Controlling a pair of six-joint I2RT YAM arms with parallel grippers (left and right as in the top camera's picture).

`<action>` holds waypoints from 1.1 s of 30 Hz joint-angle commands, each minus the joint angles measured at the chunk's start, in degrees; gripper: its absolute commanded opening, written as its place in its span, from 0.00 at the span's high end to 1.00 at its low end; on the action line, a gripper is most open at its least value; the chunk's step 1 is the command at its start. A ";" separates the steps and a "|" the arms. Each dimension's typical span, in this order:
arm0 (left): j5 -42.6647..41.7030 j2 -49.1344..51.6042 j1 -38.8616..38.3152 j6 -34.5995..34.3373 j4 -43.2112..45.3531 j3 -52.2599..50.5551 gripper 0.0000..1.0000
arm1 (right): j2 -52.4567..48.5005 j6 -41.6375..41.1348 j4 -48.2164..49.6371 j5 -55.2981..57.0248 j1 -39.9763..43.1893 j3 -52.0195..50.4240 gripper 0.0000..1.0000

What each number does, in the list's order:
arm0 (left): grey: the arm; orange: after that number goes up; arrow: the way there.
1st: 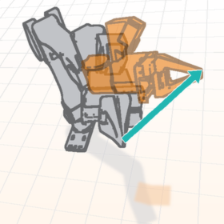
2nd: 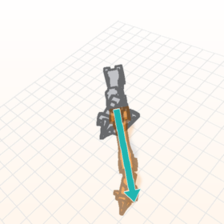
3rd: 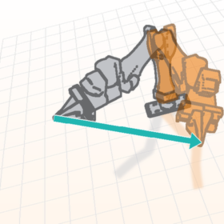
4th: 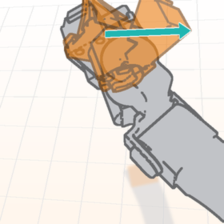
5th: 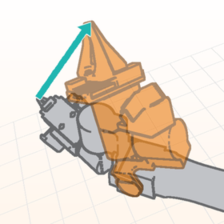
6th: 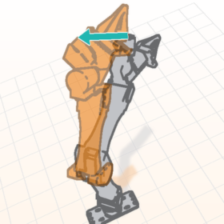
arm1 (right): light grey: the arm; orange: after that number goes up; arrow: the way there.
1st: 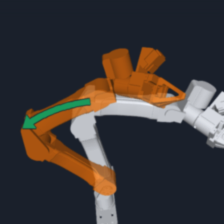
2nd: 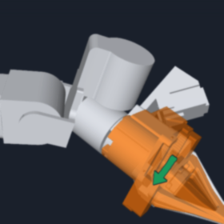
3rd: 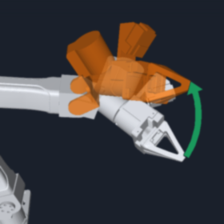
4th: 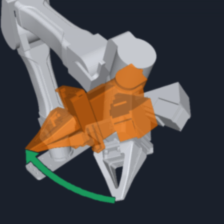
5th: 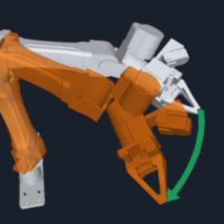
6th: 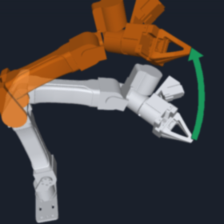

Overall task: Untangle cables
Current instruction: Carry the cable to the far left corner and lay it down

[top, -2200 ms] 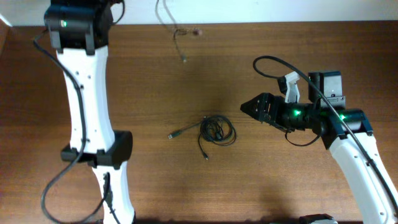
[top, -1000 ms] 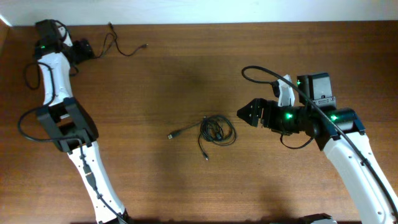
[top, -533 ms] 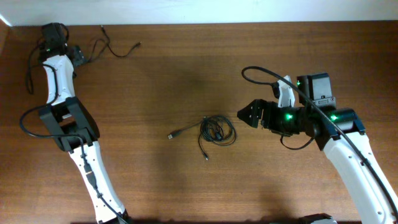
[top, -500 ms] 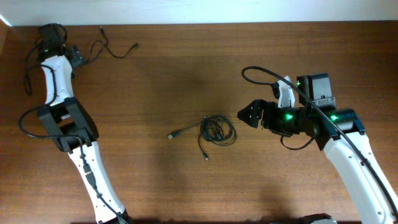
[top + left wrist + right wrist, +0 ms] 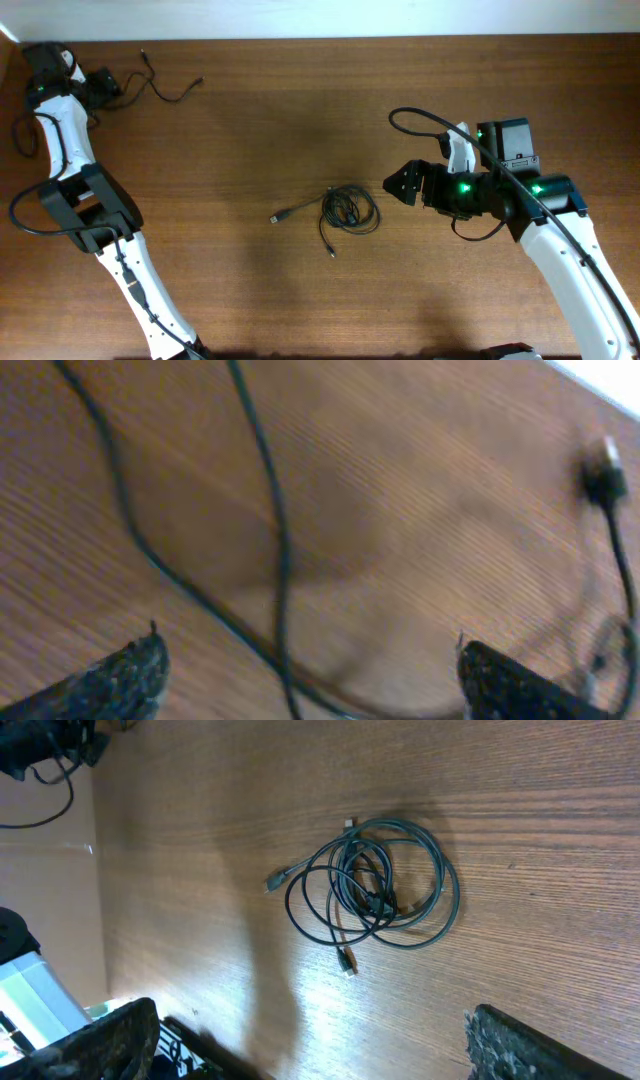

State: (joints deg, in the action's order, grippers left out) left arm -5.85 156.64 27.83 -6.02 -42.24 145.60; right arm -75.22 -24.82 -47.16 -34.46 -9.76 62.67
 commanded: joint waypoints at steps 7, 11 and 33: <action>0.31 -2.84 0.31 -11.41 -4.68 -5.49 0.32 | -0.15 0.87 -0.17 0.70 -0.42 0.31 0.01; 0.07 -2.80 0.31 -12.61 0.96 -9.27 0.75 | -0.15 0.85 -0.26 0.70 -0.42 0.31 0.01; 1.60 -2.89 0.81 -13.62 3.43 0.59 0.01 | -0.15 0.85 -1.09 0.70 -0.42 0.31 0.01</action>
State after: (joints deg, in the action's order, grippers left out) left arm -13.78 154.30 27.94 -19.75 -35.16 145.73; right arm -75.22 -24.80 -48.25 -34.28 -9.76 62.65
